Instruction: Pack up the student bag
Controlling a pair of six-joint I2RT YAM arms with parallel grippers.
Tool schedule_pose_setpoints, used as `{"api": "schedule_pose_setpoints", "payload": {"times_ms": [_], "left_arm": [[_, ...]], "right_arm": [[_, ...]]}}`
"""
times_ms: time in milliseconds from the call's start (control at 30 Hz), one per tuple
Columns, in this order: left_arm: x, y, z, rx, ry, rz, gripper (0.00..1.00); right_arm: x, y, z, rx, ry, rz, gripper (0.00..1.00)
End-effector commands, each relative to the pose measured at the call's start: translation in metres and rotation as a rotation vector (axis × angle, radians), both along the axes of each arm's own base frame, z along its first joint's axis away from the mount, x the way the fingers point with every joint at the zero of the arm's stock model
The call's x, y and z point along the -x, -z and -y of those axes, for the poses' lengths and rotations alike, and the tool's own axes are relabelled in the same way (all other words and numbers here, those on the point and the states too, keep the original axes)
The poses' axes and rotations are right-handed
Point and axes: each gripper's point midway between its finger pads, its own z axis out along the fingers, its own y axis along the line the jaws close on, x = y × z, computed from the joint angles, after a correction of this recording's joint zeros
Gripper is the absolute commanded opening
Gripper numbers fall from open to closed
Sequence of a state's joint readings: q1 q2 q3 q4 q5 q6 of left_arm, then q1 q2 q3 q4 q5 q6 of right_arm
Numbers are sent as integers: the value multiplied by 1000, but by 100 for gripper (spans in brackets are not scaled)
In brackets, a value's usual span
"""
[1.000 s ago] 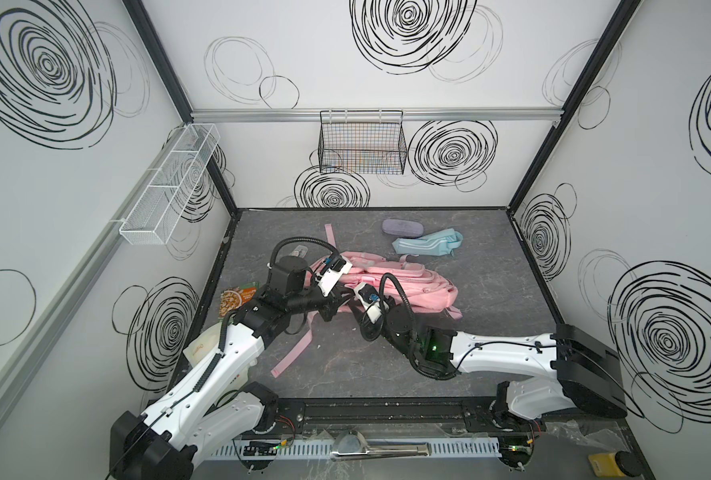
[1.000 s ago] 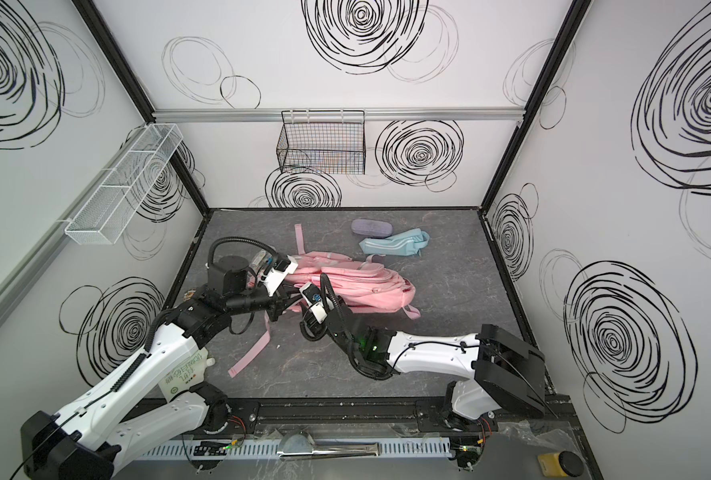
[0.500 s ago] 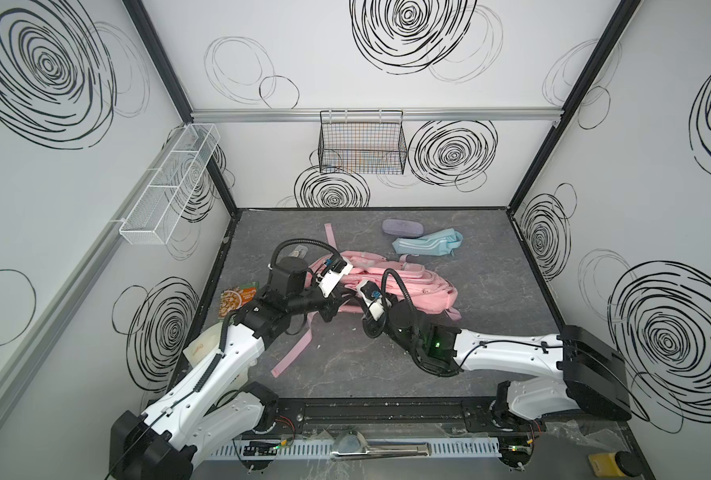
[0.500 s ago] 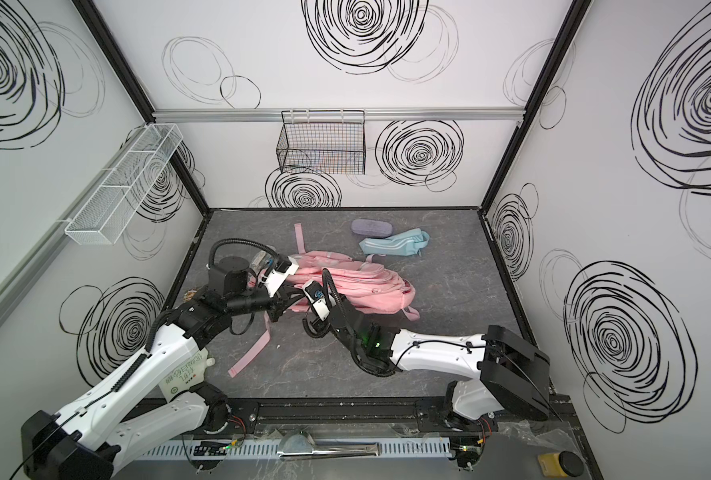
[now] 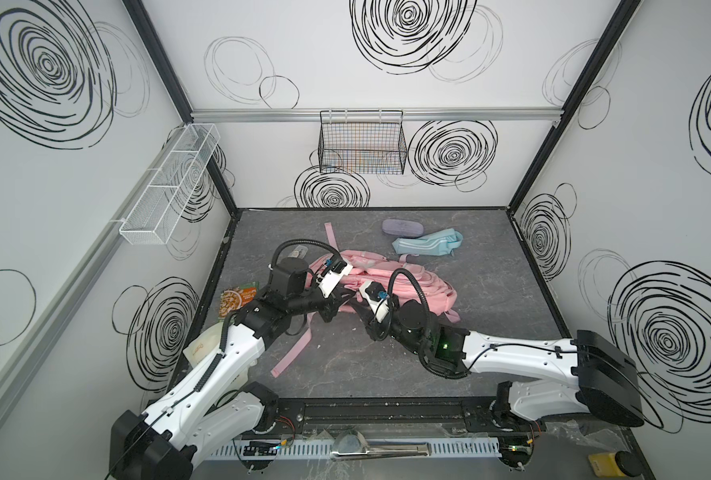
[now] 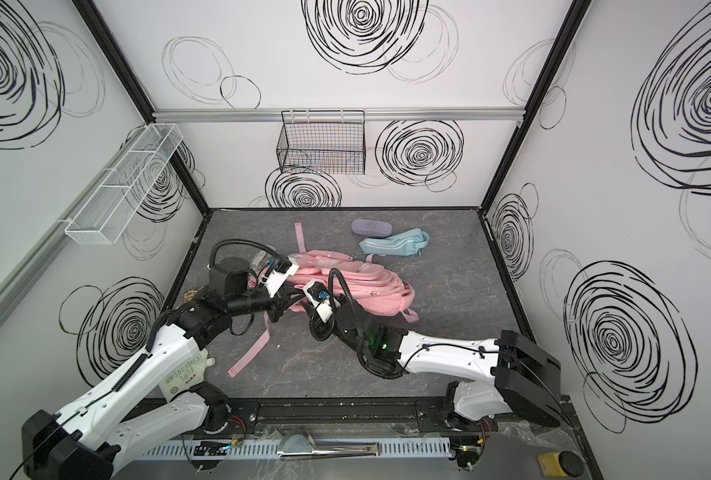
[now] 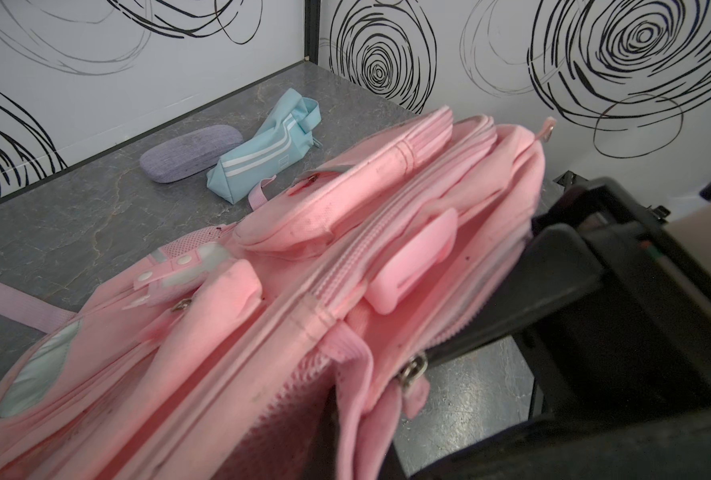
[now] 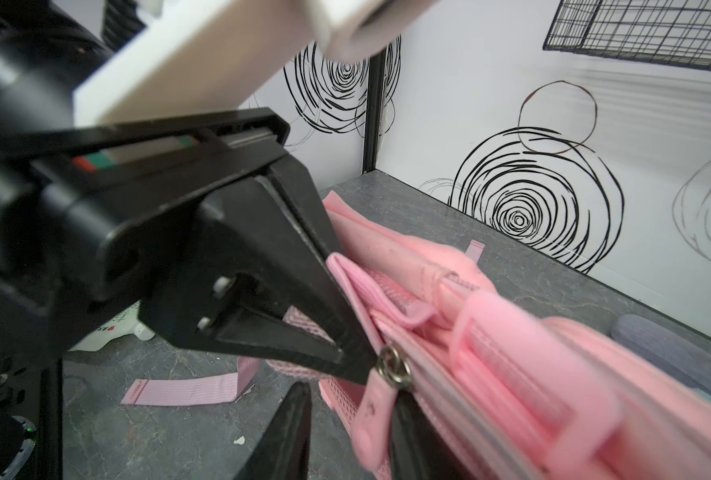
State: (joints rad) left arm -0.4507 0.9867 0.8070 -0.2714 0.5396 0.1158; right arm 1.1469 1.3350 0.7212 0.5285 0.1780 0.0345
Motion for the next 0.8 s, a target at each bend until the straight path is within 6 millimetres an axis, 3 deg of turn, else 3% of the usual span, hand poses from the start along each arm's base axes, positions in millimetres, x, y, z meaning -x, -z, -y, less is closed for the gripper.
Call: {"api": "schedule_pose_setpoints", "payload": {"times_ms": [0,133,233,367,633,767], "left_arm": [[6,-26,11,79,63,78,0],[6,-27,10,80,60,83,0],[6,-27,9,79,54,87,0],[6,-29,9,85,53,91,0],[8,-33,11,107,66,94,0],[8,-31,11,100,60,96,0]], "right_arm": [[-3,-48,-9,-144,-12,46,29],[-4,-50,-12,-183,-36,20,18],[-4,-50,-12,-199,-34,3,16],[-7,-56,-10,-251,-26,-34,31],[-12,-42,-15,-248,-4,-99,37],[-5,-46,-23,-257,-64,-92,23]]}}
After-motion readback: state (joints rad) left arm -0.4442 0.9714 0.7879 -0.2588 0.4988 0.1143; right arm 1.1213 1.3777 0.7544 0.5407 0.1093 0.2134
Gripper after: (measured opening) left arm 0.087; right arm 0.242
